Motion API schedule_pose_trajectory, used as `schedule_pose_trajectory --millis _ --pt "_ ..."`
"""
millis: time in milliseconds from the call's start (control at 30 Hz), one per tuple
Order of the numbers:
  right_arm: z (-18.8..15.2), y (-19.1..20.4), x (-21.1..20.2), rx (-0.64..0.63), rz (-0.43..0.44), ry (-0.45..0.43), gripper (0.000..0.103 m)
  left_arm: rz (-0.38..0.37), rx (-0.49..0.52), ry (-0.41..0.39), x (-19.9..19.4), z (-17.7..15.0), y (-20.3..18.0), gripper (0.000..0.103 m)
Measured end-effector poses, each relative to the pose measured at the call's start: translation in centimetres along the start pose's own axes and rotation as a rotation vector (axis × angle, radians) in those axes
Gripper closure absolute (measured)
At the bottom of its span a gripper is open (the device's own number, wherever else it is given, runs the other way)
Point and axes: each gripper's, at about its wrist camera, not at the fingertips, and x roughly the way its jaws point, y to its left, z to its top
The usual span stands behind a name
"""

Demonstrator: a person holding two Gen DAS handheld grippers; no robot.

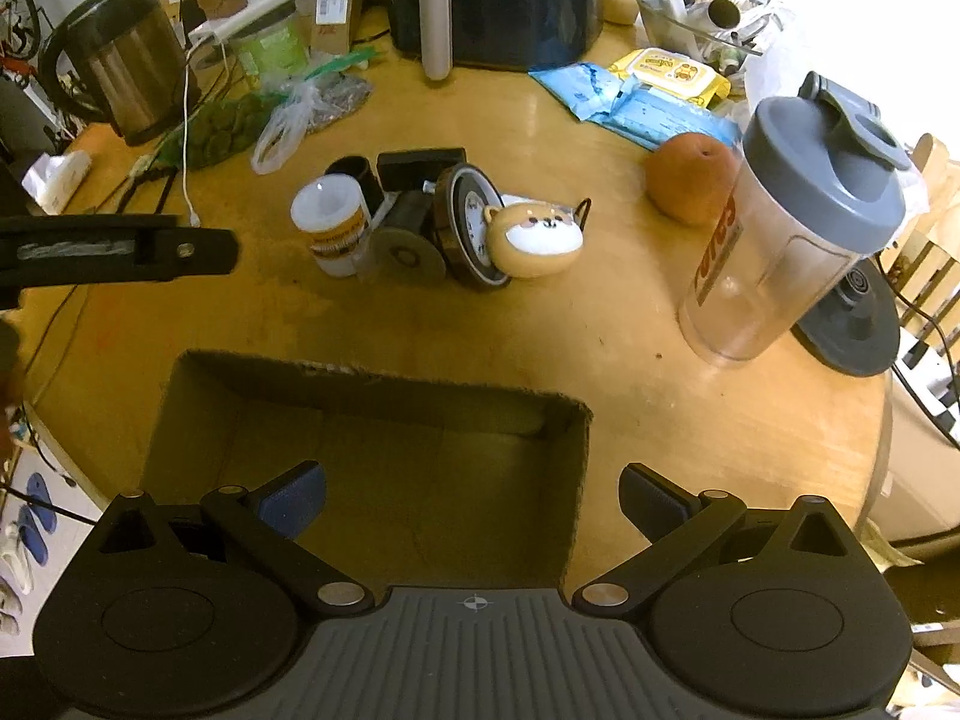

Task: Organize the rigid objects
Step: 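Close the left gripper around the white-lidded jar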

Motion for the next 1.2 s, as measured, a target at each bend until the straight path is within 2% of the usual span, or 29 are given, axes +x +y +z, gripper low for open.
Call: schedule_pose_trajectory --millis 100,133,200,367,567,600,633,700,767,833,933,1200 --pt "0.6 -0.2 0.1 0.018 0.009 -0.002 0.000 -0.002 0.022 -0.009 1.5 0.8 -0.1 0.001" --pt "0.7 -0.2 0.1 0.023 0.010 0.001 0.000 0.000 0.030 -0.010 2.0 1.1 -0.1 0.004" --pt "0.9 -0.4 0.2 0.038 0.013 0.005 0.000 -0.002 0.047 -0.009 3.0 1.5 -0.2 0.017" --pt "1.0 -0.8 0.5 0.091 0.026 0.019 0.000 -0.004 0.074 0.015 5.6 2.3 -0.2 0.018" --pt "0.8 -1.2 0.3 0.150 0.019 0.023 0.000 -0.020 0.114 0.041 8.2 3.1 -0.5 0.024" --pt "0.8 -1.4 0.2 0.163 0.014 0.024 0.000 -0.018 0.117 0.051 8.6 3.2 -0.5 0.026" --pt "0.7 -1.5 0.2 0.175 0.009 0.026 0.000 -0.018 0.121 0.064 9.0 3.2 -0.6 0.034" --pt "0.6 -1.8 0.2 0.202 0.001 0.030 0.000 -0.034 0.127 0.084 9.7 3.3 -0.6 0.040" --pt "0.5 -2.1 0.1 0.228 -0.003 0.028 0.000 -0.039 0.141 0.094 10.3 3.3 -0.7 0.042" --pt "0.4 -2.3 0.0 0.245 -0.005 0.026 0.000 -0.050 0.162 0.094 10.6 3.3 -0.9 0.049" --pt "0.2 -2.3 -0.2 0.261 -0.013 0.023 0.000 -0.029 0.210 0.088 10.8 3.2 -1.4 0.050" --pt "-0.2 -2.5 -0.6 0.302 -0.004 0.006 0.000 -0.045 0.205 0.081 9.8 3.1 -1.0 0.050"
